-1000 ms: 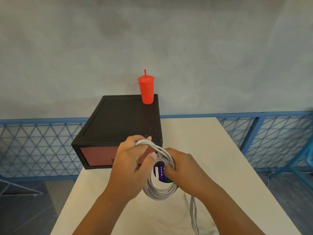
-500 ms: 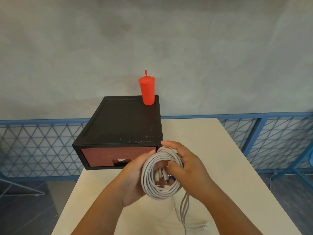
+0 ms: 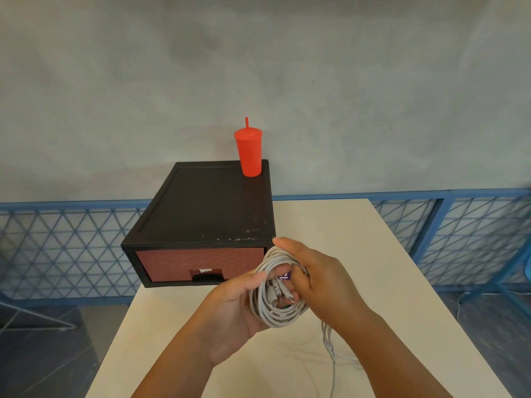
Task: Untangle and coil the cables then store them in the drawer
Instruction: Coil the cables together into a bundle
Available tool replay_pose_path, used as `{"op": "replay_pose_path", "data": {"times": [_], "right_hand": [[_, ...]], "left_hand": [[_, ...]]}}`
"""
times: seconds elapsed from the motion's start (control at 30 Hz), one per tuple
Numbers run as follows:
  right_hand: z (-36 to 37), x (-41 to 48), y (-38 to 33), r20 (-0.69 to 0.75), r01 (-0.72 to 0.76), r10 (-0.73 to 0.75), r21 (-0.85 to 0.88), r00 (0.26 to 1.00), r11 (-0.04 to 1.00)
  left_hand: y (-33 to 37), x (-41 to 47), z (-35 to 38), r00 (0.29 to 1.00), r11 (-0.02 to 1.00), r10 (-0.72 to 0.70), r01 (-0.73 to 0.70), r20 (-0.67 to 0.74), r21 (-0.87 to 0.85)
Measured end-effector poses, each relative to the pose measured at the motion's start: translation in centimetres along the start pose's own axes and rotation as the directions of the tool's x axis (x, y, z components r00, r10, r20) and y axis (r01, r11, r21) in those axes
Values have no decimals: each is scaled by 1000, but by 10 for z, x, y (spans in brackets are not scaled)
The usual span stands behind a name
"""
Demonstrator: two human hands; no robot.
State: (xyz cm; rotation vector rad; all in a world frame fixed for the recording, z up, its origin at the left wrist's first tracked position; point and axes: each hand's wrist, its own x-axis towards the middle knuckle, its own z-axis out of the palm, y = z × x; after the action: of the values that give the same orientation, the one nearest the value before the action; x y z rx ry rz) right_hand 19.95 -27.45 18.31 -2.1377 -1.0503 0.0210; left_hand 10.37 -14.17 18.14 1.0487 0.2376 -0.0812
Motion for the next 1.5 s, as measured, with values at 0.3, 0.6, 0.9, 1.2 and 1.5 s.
{"op": "replay_pose_path", "data": {"times": [0.3,0.6,0.9,1.2,1.5], "right_hand": [[9,-6,-8,30,14,-16,67,999,998],[0,-4,1,46,2,-3,26,999,1000],[0,-3,3,67,24,-20,-64,998,998],[0,-5,-5,67,25,-21,-71,998,997],[-2,-9,-6,25,7,-5,-91,1000,996]], "left_hand": [[1,-6,-3,992,990,69,-55,109,-128],[2,-7,-12,944,983,-19,78,331,-167],[-1,-10,-19,963,999,3,8,270,-39],[-3,-12,-9,974,980,-7,53,228,-193],[-9,-9,2,997,997,-81,81,-15,2]]}}
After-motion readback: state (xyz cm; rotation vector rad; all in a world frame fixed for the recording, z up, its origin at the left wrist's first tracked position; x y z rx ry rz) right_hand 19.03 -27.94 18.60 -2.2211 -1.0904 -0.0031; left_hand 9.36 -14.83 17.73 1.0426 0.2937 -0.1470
